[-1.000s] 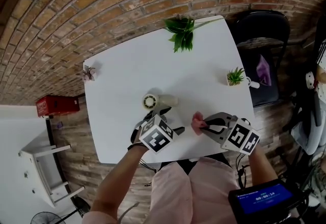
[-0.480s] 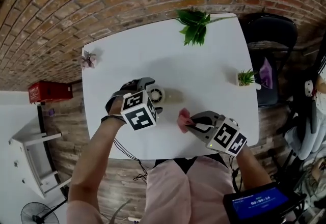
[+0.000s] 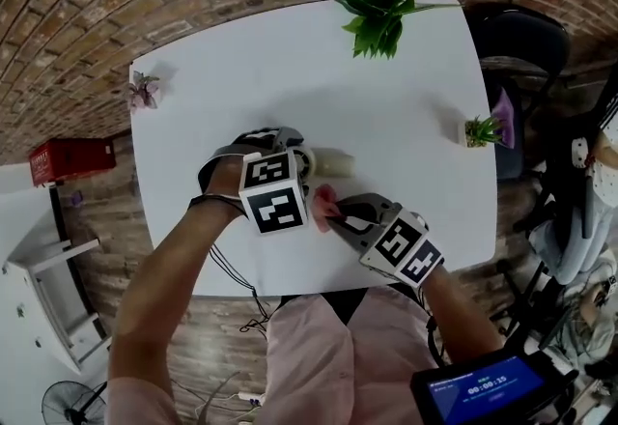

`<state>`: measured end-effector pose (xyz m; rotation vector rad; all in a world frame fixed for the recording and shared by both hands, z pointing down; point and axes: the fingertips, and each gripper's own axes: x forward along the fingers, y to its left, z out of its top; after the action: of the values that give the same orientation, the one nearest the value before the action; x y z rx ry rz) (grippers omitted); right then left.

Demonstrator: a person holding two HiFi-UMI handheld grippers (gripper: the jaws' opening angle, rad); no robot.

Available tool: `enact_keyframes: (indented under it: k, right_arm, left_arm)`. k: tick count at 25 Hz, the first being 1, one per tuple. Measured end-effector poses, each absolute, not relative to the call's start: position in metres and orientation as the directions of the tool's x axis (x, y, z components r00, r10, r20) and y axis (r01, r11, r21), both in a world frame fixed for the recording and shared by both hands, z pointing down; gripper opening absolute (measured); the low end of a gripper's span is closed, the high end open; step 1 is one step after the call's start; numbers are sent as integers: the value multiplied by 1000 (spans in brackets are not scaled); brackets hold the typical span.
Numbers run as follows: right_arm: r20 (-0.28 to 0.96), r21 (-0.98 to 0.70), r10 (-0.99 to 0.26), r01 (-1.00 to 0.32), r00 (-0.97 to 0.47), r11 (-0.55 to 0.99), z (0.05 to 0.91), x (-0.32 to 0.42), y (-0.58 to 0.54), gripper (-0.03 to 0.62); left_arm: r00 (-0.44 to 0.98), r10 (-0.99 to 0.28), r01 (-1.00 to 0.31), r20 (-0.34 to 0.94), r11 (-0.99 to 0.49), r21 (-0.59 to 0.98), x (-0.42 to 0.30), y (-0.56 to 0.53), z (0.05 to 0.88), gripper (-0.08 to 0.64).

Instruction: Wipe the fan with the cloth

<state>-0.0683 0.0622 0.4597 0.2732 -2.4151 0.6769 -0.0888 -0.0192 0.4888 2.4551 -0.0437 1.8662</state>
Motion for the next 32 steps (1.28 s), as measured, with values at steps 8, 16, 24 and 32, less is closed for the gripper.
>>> enact_keyframes:
  k: [8, 16, 24, 32]
  right_arm:
    - [679, -432, -162, -568, -716, 700, 479, -85, 32, 46]
    - [700, -522, -288, -744, -653, 417, 486, -78, 15, 44]
    - [695, -551, -318, -762, -645, 341, 487, -63, 12, 43]
    - [699, -557, -339, -776, -630, 296, 487, -38, 13, 43]
  left_arm:
    - [276, 23, -27, 961, -999, 31, -87, -15, 488, 363]
    - [280, 13, -26, 960, -999, 21, -87, -15, 488, 364]
    - [289, 12, -30, 957, -999, 21, -87, -15, 489, 364]
    - [282, 10, -28, 959, -999, 19, -88, -14, 488, 364]
